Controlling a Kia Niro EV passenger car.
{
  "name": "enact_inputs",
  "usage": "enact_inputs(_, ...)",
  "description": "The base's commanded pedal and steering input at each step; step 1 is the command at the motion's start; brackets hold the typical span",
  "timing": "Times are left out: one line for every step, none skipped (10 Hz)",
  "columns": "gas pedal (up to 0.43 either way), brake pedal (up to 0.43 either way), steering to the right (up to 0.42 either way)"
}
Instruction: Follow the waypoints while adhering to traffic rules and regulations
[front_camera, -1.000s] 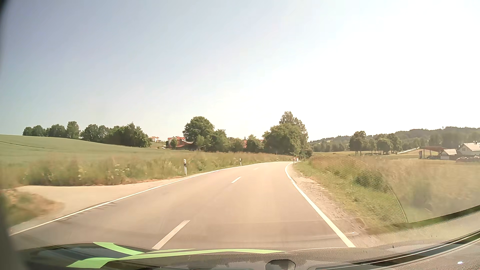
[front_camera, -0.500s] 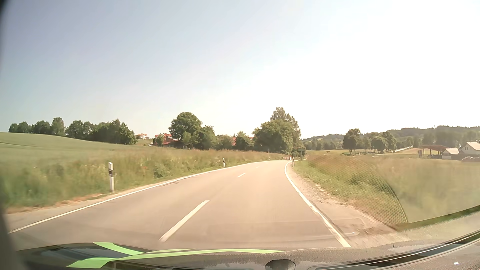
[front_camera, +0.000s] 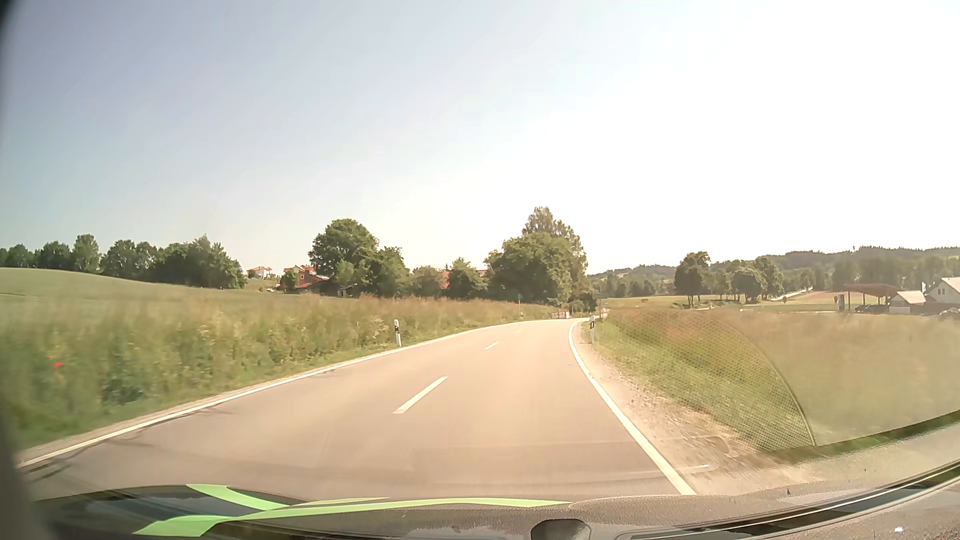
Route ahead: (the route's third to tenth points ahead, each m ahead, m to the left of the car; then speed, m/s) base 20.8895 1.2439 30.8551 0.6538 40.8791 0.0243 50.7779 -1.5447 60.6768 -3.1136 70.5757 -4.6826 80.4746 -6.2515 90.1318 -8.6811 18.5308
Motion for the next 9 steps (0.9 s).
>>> enact_inputs(0.118,0.000,0.015)
enact_inputs(0.130,0.000,0.015)
enact_inputs(0.130,0.000,0.015)
enact_inputs(0.118,0.000,0.015)
enact_inputs(0.098,0.000,0.014)
enact_inputs(0.087,0.000,0.014)
enact_inputs(0.087,0.000,0.013)
enact_inputs(0.087,0.000,0.012)
enact_inputs(0.087,0.000,0.013)
